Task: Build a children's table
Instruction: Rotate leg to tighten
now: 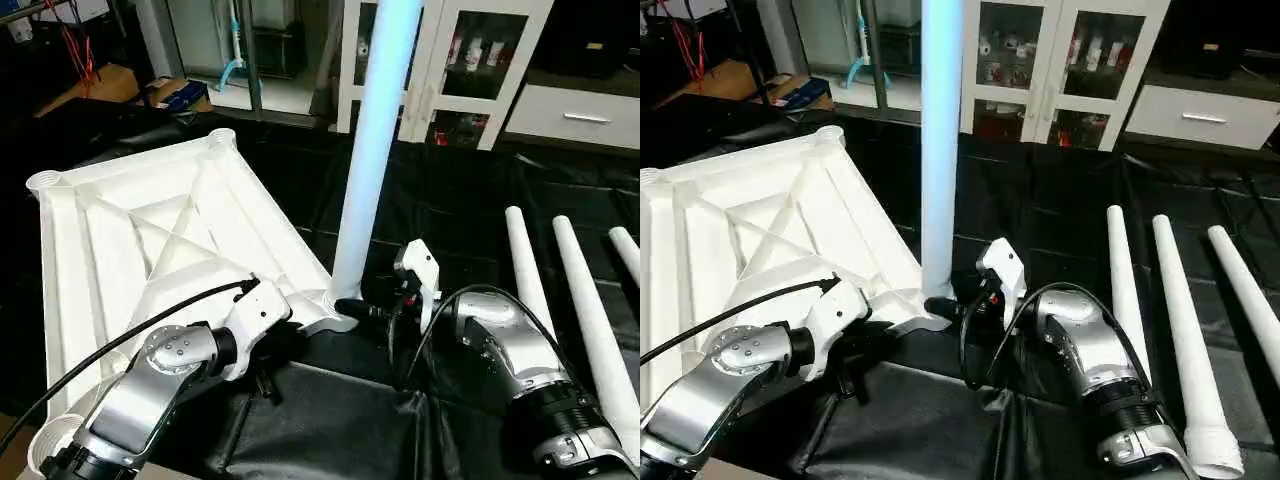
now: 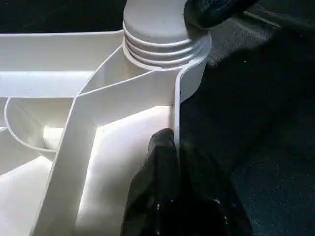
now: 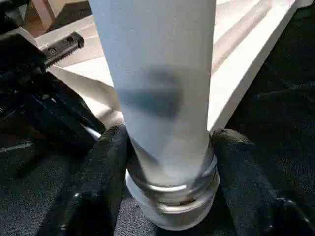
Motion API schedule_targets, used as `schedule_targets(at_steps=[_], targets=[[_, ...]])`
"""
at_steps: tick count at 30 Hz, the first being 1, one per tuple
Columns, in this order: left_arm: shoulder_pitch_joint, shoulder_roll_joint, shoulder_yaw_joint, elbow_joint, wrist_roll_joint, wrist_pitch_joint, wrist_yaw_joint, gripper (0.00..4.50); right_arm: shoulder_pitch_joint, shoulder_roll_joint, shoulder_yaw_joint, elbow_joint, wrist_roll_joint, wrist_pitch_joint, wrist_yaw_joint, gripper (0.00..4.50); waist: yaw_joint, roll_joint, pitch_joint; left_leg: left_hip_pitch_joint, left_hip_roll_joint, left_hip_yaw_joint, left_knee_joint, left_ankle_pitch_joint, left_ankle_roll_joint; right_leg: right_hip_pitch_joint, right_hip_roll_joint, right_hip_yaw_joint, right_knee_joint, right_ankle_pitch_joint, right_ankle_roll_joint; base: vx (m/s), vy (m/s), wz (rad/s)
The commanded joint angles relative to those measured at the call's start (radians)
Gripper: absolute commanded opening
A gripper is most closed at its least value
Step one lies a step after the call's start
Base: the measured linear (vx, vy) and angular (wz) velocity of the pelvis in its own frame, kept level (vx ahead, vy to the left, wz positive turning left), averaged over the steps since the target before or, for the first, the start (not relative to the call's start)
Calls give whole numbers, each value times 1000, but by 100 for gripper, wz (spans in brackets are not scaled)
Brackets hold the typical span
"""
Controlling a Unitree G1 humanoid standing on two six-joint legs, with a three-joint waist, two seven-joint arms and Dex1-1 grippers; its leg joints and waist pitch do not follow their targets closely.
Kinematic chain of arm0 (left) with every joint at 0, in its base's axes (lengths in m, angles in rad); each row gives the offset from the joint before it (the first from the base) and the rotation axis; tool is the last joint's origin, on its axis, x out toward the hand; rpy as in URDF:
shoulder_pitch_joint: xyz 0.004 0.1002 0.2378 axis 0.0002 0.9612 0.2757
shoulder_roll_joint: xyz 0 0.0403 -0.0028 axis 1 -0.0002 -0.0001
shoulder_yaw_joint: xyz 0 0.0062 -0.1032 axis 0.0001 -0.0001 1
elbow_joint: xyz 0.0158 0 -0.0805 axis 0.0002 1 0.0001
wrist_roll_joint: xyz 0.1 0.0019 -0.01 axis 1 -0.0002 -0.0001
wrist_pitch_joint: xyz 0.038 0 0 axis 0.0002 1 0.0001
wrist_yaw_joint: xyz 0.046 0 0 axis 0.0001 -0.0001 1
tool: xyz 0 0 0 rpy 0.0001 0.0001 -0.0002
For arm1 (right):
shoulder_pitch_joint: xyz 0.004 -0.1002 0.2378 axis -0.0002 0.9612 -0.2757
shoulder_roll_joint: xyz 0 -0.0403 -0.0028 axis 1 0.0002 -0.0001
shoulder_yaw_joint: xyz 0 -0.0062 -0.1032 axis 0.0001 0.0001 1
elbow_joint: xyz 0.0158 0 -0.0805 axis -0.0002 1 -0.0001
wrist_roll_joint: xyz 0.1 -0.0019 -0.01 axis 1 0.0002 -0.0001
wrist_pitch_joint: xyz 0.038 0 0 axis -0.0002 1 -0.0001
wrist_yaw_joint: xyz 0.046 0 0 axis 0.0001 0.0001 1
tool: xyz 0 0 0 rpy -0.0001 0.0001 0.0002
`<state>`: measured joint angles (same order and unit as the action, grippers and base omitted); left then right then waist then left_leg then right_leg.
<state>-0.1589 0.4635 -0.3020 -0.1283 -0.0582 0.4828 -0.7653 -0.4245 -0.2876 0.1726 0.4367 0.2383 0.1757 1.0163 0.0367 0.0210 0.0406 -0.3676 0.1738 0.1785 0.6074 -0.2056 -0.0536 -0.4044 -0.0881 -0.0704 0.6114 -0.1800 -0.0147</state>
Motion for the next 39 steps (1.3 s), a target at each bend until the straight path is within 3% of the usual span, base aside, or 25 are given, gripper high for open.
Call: schedule_targets(at_steps=[1, 6, 9, 11, 13, 15, 16, 17, 18, 20, 21, 22, 24, 26, 29, 33, 35, 39], targets=[[5, -1, -11, -48, -27, -21, -31, 0, 2, -11, -12, -2, -3, 21, -2, 231, -1, -7, -55, 4, 53, -17, -76, -167, 70, 49, -53, 47, -69, -194, -224, 0, 0, 0], [7, 0, -11, -48, -28, -19, -31, 0, 4, -3, -13, 7, -19, 7, -35, 215, -1, -6, -56, 5, 52, -17, -74, -156, 73, 49, -53, 47, -67, -174, -230, 0, 0, 0], [-7, -13, -15, -23, -15, -22, -14, 0, -12, 24, -16, 61, -66, -25, -138, 210, -3, -6, -54, 4, 52, -17, -76, -173, 65, 47, -55, 47, -70, -201, -226, 0, 0, 0], [-35, -39, -22, 11, -1, -19, 11, 0, -17, 49, -9, 81, -84, -32, -184, 207, -8, -7, -50, 2, 51, -19, -81, -212, 49, 47, -54, 47, -75, -264, -209, 0, 0, 0], [-72, -80, -32, 57, 25, -4, 57, 0, -14, 85, 2, 81, -102, -23, -238, 205, -10, -6, -46, 10, 50, -19, -83, -256, 27, 40, -53, 48, -86, -341, -185, 0, 0, 0], [-82, -90, -34, 69, 32, 0, 70, 0, -13, 94, 5, 79, -106, -20, -251, 202, -9, -7, -50, 9, 50, -22, -84, -257, 11, 43, -55, 49, -84, -340, -170, 0, 0, 0], [-98, -107, -37, 89, 43, 5, 92, 0, -13, 109, 10, 82, -119, -23, -280, 202, -10, -9, -49, 6, 50, -23, -86, -260, 12, 44, -55, 48, -84, -338, -169, 0, 0, 0], [-153, -171, -24, 166, 90, 38, 212, 0, -30, 168, -8, 121, -155, -22, -436, 200, -10, -7, -46, 9, 51, -22, -87, -282, 12, 39, -54, 48, -89, -364, -162, 0, 0, 0], [-153, -171, -24, 166, 90, 38, 212, 0, -30, 168, -8, 121, -155, -22, -436, 200, -15, -7, -43, 16, 48, -19, -86, -298, -1, 29, -53, 50, -96, -400, -156, 0, 0, 0], [-220, -259, 22, 272, 124, 73, 374, 0, -59, 242, -55, 185, -183, -24, -656, 198, -18, -8, -47, 12, 44, -25, -87, -293, -22, 37, -57, 48, -94, -423, -144, 0, 0, 0], [-229, -269, 29, 285, 128, 72, 395, 0, -62, 251, -60, 193, -185, -24, -680, 198, -20, -8, -47, 10, 44, -27, -89, -301, -28, 38, -57, 46, -97, -428, -133, 0, 0, 0], [-249, -290, 38, 315, 136, 70, 424, 0, -68, 272, -67, 208, -189, -30, -725, 198, -20, -8, -48, 10, 44, -29, -88, -306, -27, 38, -57, 45, -96, -425, -129, 0, 0, 0], [-276, -317, 56, 351, 139, 57, 465, 0, -74, 302, -67, 215, -194, -55, -763, 196, -23, -9, -47, 17, 41, -24, -85, -331, -15, 28, -57, 47, -104, -442, -121, 0, 0, 0], [-284, -323, 55, 360, 137, 56, 456, 0, -78, 325, -71, 207, -175, -83, -737, 196, -20, -10, -52, 10, 44, -26, -86, -306, 1, 34, -58, 47, -100, -398, -122, 0, 0, 0], [-277, -317, 54, 354, 138, 56, 442, 0, -81, 330, -77, 199, -159, -92, -711, 196, -20, -9, -55, 3, 46, -23, -86, -251, 21, 40, -55, 47, -88, -292, -152, 0, 0, 0], [-252, -292, 42, 330, 141, 46, 406, 0, -89, 318, -93, 179, -128, -116, -643, 195, -17, -11, -56, -1, 47, -20, -82, -215, 46, 44, -58, 48, -84, -257, -176, 0, 0, 0], [-245, -283, 36, 320, 137, 32, 388, 0, -93, 312, -100, 165, -104, -121, -613, 251, -16, -10, -57, -1, 48, -20, -81, -199, 52, 44, -58, 48, -83, -249, -180, 0, 0, 0], [-223, -253, 15, 280, 126, 9, 329, 0, -98, 282, -104, 125, -72, -114, -539, 287, -18, -11, -55, -6, 48, -21, -83, -200, 62, 48, -57, 46, -82, -250, -179, 0, 0, 0]])
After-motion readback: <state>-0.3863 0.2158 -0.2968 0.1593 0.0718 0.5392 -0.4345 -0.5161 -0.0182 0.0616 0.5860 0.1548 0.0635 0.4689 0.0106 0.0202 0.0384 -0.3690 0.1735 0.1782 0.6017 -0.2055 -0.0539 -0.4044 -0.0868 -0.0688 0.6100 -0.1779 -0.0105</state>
